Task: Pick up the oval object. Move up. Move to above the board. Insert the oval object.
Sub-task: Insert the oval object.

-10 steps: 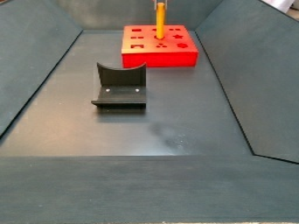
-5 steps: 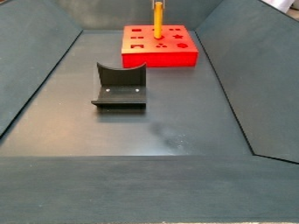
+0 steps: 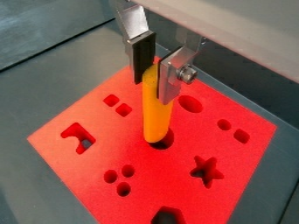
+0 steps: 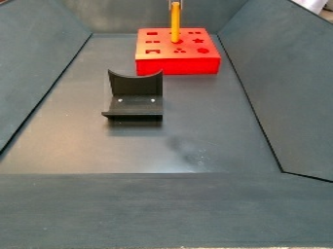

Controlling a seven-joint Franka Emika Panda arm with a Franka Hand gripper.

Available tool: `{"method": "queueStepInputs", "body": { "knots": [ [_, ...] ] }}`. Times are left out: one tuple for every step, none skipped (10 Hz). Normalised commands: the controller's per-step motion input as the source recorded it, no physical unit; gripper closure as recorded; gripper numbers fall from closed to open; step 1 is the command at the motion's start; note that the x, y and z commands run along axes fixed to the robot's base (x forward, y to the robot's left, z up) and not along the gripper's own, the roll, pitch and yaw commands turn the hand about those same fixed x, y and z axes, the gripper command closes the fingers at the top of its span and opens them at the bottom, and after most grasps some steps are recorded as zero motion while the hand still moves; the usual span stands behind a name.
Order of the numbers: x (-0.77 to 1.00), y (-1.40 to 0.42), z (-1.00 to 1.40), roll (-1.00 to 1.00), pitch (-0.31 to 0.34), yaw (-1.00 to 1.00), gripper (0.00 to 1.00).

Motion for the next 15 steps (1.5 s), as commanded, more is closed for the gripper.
{"method": "queueStepInputs", "body": {
  "knots": [
    [0.0, -0.06, -0.08, 0.12, 0.036, 0.0, 1.0],
    [0.0, 0.0, -0.19, 0.15, 0.064, 0.0, 1.0],
    [0.01, 0.0, -0.22, 0.16, 0.09, 0.01, 1.0],
    [0.04, 0.05, -0.18, 0.17, 0.126, 0.09, 1.0],
    [0.06, 0.03, -0.15, 0.15, 0.139, 0.0, 1.0],
    [0.01, 0.0, -0.23, 0.24, 0.14, 0.0, 1.0],
    [0.1, -0.07, -0.46, 0.36, 0.139, 0.0, 1.0],
    [0.13, -0.09, -0.53, 0.36, 0.091, 0.0, 1.0],
    [0.16, -0.05, -0.5, 0.4, 0.027, 0.05, 1.0],
    [0.22, -0.1, -0.61, 0.35, 0.0, 0.07, 1.0],
    [0.0, -0.07, -1.0, 0.01, -0.003, 0.0, 1.0],
    [0.0, -0.13, -1.0, 0.0, -0.013, 0.0, 1.0],
    [-0.01, -0.09, -1.0, 0.01, 0.0, -0.01, 1.0],
    [-0.01, -0.09, -1.0, 0.01, 0.0, -0.01, 1.0],
    [0.0, -0.07, -1.0, 0.01, 0.0, 0.0, 1.0]
  ]
}}
